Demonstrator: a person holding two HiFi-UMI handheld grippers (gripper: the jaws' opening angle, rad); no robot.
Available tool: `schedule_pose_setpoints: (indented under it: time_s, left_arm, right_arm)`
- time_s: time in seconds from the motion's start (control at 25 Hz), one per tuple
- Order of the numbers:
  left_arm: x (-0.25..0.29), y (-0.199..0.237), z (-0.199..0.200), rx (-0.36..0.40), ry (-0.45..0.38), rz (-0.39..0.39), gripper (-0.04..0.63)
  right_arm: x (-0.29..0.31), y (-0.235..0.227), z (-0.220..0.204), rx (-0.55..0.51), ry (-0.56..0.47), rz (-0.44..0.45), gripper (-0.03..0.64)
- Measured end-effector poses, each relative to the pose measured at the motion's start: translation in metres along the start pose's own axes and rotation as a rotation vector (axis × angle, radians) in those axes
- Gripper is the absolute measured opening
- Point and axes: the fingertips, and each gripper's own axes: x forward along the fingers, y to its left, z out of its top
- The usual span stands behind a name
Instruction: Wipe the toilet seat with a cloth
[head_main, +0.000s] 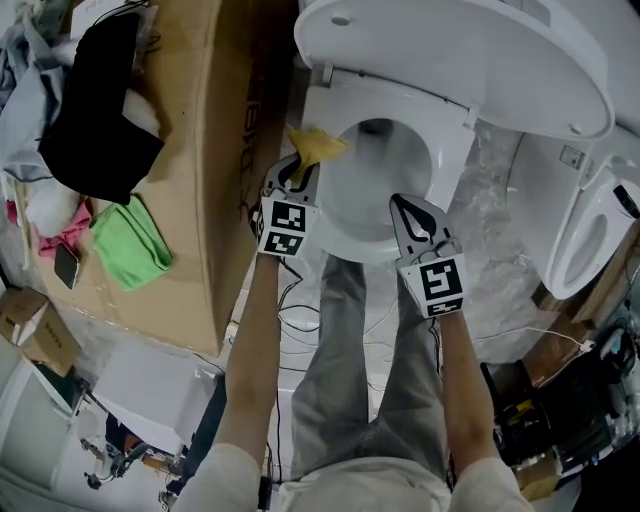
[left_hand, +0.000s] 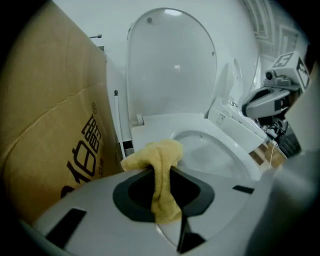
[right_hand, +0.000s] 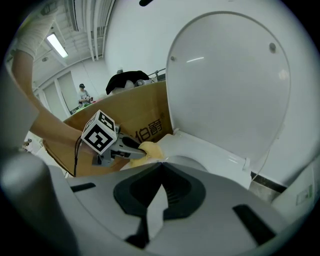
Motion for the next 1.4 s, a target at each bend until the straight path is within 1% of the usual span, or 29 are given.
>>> schedule_pose_setpoints:
  time_s: [0.12, 0.28, 0.56, 0.96, 1.4]
  left_arm:
    - [0.0, -0.002, -0.011, 0.018, 0.024, 0.008, 0.081]
    - [-0.006, -0.003, -0.019, 0.014, 0.031, 0.019, 0.081]
    - [-0.021, -0.018, -0.045, -0.027, 0.044, 0.068, 0.081]
    - [-0.037, -0.052, -0.078, -0.086, 0.06, 0.092, 0.081]
    - [-0.048, -0.095, -0.105, -0.184, 0.074, 0.134, 0.081]
  right_arm:
    - [-0.007, -0.001, -0.011, -0.009, 0.009, 0.019, 0.006]
    - [-0.015, 0.0, -0.019, -0.028, 0.015, 0.04, 0.006]
    - [-0.026, 0.004, -0.031, -0.051, 0.025, 0.076, 0.006]
    - [-0.04, 0.013, -0.05, -0.087, 0.053, 0.146, 0.006]
    - [-0.057, 0.014, -0.083, -0.134, 0.107, 0.243, 0.006]
